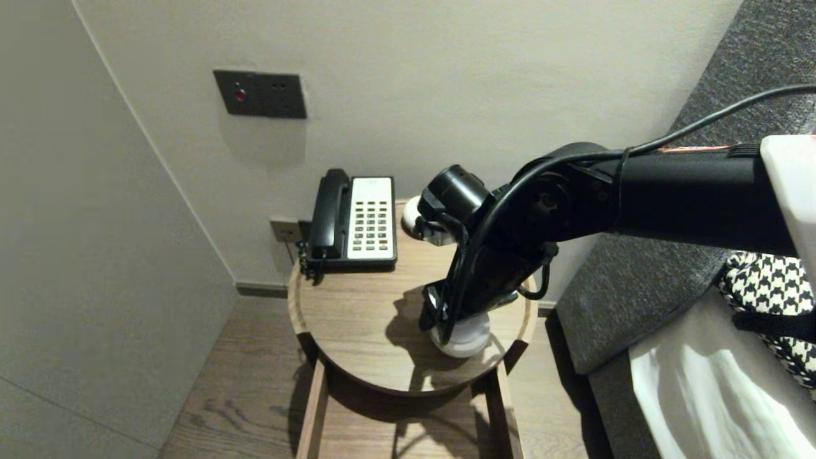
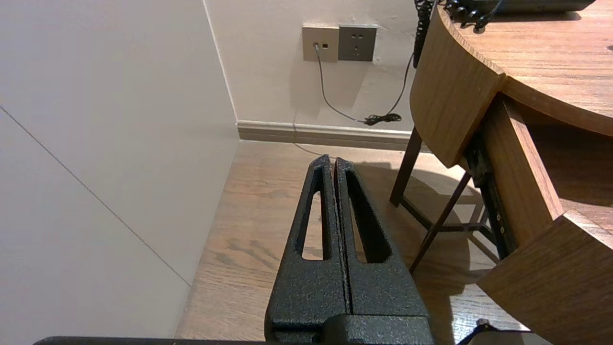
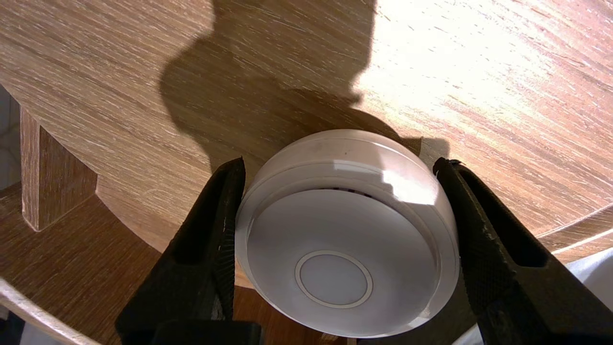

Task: Take the remote control out of the drawer one by one and place them on the table

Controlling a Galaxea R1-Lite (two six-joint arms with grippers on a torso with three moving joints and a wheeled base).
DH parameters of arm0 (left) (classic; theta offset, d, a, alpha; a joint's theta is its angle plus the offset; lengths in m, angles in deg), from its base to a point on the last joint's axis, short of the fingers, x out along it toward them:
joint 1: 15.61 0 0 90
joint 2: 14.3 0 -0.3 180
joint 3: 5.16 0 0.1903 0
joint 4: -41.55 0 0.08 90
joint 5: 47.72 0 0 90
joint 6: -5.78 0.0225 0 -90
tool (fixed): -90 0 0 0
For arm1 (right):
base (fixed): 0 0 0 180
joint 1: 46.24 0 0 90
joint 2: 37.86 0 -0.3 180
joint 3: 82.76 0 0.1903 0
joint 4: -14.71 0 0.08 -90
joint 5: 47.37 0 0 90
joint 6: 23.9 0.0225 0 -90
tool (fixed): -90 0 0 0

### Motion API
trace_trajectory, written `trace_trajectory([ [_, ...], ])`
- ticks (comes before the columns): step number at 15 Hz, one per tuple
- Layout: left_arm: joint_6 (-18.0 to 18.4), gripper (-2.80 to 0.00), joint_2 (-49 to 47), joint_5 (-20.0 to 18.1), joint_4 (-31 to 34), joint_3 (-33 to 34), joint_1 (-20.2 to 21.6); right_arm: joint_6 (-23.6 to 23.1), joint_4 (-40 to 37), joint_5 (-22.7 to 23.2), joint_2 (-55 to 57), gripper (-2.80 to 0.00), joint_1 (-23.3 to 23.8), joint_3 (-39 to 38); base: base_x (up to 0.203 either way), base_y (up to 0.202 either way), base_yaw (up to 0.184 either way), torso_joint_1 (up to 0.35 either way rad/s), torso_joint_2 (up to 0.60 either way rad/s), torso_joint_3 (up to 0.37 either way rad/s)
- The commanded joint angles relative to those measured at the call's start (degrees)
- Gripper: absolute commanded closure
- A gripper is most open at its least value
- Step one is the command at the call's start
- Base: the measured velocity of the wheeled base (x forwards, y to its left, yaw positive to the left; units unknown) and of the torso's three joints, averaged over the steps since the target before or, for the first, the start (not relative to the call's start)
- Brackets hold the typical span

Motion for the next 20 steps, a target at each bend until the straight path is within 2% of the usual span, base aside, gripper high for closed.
trace_trajectory([
  [1, 0.01, 0.00, 0.02, 0.04, -0.02, 0.00, 0.02, 0.06, -0.14, -0.30, -0.06, -2.80, -0.15, 0.03, 0.000, 0.000, 0.000, 0.000, 0.00, 0.000],
  [11, 0.01, 0.00, 0.02, 0.04, -0.05, 0.00, 0.02, 0.39, -0.01, -1.11, -2.44, -2.80, -0.01, 0.03, 0.000, 0.000, 0.000, 0.000, 0.00, 0.000],
  [13, 0.01, 0.00, 0.02, 0.04, 0.04, 0.00, 0.02, 0.63, 3.03, -2.93, -2.35, -2.80, 0.17, -0.04, 0.000, 0.000, 0.000, 0.000, 0.00, 0.000],
  [20, 0.01, 0.00, 0.02, 0.04, -0.03, -0.02, 0.02, 0.60, 11.99, -3.06, -3.63, -2.80, 3.80, -0.03, 0.000, 0.000, 0.000, 0.000, 0.00, 0.000],
])
